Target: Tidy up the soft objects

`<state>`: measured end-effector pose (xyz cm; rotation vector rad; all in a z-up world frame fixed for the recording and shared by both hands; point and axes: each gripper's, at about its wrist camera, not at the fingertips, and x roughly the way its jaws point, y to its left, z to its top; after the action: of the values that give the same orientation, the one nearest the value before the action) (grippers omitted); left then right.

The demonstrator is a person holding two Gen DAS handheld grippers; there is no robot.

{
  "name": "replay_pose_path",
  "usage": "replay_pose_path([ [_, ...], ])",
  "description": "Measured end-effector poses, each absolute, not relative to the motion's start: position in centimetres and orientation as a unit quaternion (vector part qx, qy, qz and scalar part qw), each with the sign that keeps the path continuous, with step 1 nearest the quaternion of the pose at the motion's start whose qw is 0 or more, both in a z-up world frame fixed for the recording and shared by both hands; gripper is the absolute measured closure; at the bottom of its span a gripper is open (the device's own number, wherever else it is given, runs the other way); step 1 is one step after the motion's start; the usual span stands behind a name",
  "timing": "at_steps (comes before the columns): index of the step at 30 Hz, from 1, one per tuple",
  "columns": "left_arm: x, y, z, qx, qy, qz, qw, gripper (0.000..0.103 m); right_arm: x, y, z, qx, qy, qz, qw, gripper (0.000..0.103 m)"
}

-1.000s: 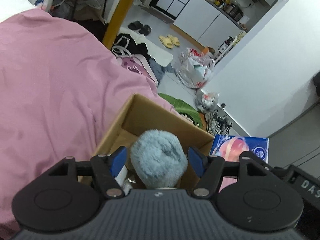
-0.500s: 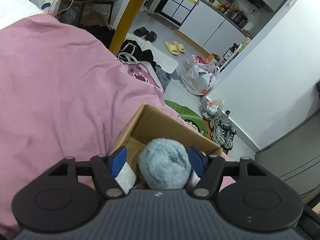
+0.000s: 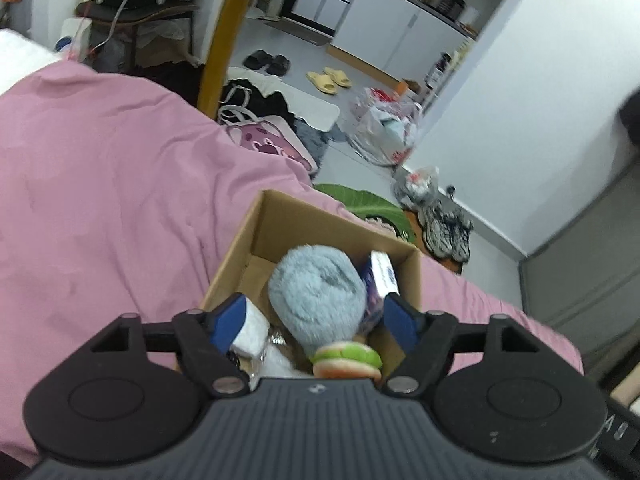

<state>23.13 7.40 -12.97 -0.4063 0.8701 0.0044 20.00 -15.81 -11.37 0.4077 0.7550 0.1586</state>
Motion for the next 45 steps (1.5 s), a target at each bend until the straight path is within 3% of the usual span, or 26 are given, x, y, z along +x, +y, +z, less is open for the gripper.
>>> replay_pose_path([
  [6,21.4,6.4,-10.7,-0.160,0.415,0.013,0.896,0.020,18.3,-17.6,-9.7,0.208,0.345,0.080,0.912,0.040],
  [10,20.1,5.9,-8.7,-0.151,0.413,0.008,0.898,0.018,17.2,-19.2,-8.8,0.223,0.332,0.073,0.914,0.024],
  [12,19.3,5.6,-7.6,-0.142,0.406,0.006,0.903,0.012,16.6,-20.0,-8.4,0.228,0.326,0.074,0.915,0.021],
  [16,17.1,4.8,-5.6,-0.139,0.379,-0.003,0.915,0.003,15.4,-21.4,-7.5,0.233,0.309,0.077,0.919,0.000],
  [17,16.7,4.6,-5.3,-0.137,0.371,-0.004,0.919,0.000,15.1,-21.7,-7.3,0.234,0.305,0.078,0.920,0.000],
  [30,12.0,3.5,-1.7,-0.129,0.317,0.005,0.940,0.000,11.8,-24.0,-5.6,0.221,0.288,0.104,0.926,0.000],
  [45,8.6,2.3,1.4,-0.089,0.330,-0.001,0.940,0.000,8.3,-24.3,-1.6,0.157,0.280,0.157,0.934,0.000],
])
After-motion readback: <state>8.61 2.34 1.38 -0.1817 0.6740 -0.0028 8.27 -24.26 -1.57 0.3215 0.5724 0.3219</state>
